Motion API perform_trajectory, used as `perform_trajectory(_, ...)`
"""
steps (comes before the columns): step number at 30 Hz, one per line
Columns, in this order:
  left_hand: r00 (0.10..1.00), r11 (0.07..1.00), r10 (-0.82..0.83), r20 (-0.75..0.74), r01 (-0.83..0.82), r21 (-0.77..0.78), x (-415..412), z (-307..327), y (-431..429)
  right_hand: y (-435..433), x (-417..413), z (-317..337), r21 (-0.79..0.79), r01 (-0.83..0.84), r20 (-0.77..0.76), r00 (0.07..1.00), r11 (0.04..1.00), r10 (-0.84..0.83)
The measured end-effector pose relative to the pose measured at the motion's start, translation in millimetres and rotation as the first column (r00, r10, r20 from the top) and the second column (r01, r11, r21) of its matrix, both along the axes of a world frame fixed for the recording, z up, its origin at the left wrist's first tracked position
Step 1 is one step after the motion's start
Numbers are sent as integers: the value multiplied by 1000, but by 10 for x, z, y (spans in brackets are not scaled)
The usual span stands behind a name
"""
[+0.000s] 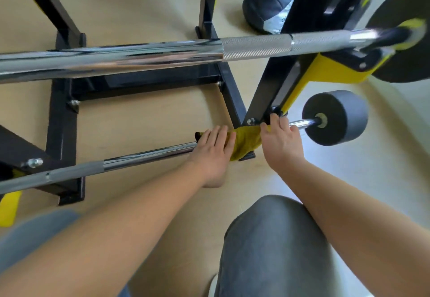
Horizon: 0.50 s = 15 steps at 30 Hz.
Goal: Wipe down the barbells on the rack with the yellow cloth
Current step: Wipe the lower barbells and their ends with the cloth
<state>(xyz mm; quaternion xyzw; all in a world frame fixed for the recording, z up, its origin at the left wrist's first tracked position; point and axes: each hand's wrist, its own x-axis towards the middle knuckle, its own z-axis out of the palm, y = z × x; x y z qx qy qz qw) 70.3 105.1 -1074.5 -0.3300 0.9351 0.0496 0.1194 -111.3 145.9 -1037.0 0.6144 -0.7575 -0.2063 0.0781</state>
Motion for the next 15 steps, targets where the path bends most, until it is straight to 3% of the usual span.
perform_trajectory(3,999,1000,-30,-21,30,10,-279,-76,14,58,-118,-61,-40,30,44,999,999,-28)
perform_trajectory(9,991,981,120,-51,-126,-147,-616,-129,11,64,-231,-153,-71,37,191,981,997,-23)
perform_trajectory(15,999,994,11,-49,-17,-108,-705,-78,-355,99,-207,-207,-56,15,287,958,998,2)
